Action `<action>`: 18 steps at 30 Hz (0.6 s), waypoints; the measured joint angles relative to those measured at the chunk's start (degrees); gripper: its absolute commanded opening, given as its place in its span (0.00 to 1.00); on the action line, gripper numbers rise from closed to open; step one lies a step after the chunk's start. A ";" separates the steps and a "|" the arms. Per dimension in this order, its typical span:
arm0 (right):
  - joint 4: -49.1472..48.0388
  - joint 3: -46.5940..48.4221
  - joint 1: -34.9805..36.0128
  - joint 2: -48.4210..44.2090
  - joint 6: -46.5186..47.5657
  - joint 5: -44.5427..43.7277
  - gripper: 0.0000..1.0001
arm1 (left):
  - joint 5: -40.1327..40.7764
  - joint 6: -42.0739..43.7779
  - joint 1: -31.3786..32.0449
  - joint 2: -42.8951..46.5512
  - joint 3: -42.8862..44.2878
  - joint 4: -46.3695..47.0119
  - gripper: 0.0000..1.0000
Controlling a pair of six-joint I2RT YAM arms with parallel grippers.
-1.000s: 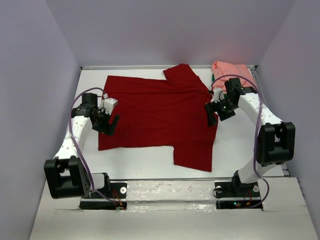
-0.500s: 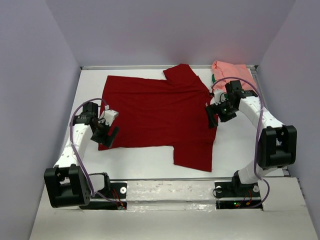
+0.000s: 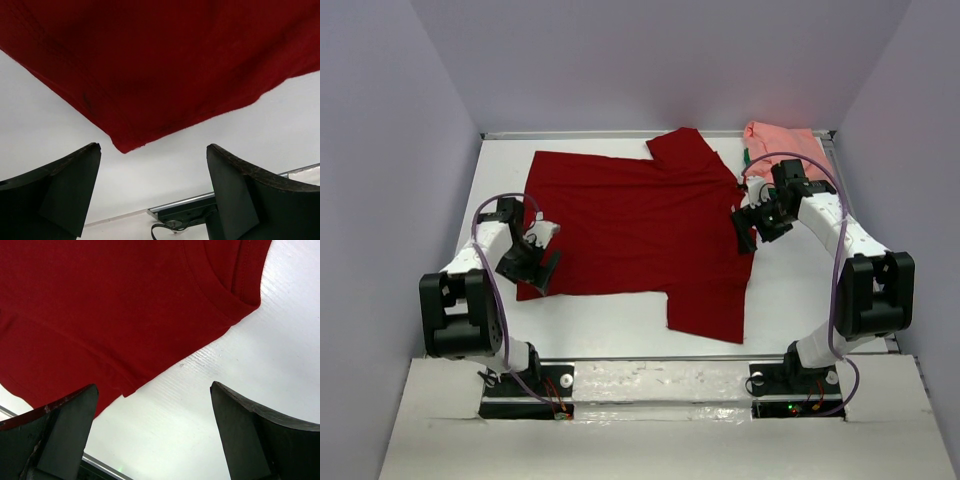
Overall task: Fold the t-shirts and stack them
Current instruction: Grap the side of the flattened tshirt closest away from the robot with both arms
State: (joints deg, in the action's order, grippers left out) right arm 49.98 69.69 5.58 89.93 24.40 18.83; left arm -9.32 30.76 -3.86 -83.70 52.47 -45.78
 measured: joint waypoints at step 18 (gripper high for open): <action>-0.52 0.00 0.00 -0.02 1.16 -1.09 1.00 | 2.14 -2.80 0.00 -8.76 2.23 2.84 0.78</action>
State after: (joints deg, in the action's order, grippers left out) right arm 49.45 69.69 5.58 89.91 25.56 17.74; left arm -7.18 27.97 -3.86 -92.47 54.70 -42.94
